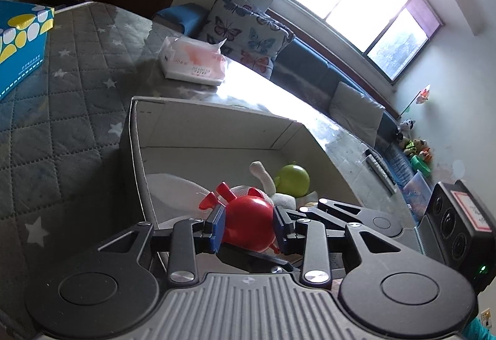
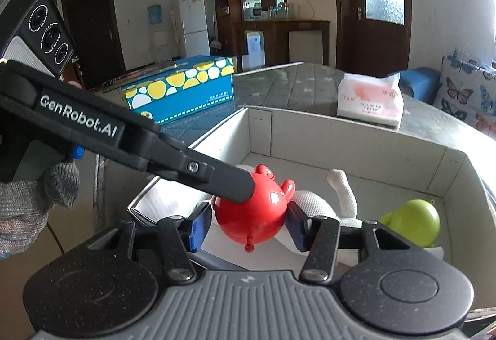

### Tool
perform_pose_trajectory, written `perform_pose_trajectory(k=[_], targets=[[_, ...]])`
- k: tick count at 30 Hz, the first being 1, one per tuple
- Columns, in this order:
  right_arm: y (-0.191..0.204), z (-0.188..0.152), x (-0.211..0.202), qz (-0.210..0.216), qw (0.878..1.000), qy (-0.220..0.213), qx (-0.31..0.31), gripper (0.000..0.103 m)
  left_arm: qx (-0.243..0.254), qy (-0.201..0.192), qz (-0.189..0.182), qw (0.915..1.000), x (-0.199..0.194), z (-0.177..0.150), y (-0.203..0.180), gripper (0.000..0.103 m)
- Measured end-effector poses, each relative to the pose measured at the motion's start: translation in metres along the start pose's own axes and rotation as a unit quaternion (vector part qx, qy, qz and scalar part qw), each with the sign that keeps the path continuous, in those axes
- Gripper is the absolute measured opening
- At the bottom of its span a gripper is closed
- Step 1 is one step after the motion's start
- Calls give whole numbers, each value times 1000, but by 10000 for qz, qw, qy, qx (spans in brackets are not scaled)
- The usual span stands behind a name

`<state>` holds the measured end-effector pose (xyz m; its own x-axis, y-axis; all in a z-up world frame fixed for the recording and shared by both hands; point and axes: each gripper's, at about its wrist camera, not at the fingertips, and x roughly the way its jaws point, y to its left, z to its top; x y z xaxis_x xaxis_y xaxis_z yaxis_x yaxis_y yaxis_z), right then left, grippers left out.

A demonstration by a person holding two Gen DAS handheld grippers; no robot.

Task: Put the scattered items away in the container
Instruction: 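Lift and carry the red round toy over the box with the left tool, then open the left tool to release the red toy into the box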

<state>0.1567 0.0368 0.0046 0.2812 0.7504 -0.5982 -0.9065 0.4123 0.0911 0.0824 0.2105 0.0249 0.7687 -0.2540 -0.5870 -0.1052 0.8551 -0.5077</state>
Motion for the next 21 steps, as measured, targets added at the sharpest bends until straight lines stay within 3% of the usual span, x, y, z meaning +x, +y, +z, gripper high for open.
perform_pose_trajectory(k=[5,21], targets=[[2,4,1,36,9998,110,-134,54,-59,201,311,9993,9,-1,5,36],[12,3,-5,-145,9996,16,-250,51,-54,56,233,9997,-3,-2,1,36]])
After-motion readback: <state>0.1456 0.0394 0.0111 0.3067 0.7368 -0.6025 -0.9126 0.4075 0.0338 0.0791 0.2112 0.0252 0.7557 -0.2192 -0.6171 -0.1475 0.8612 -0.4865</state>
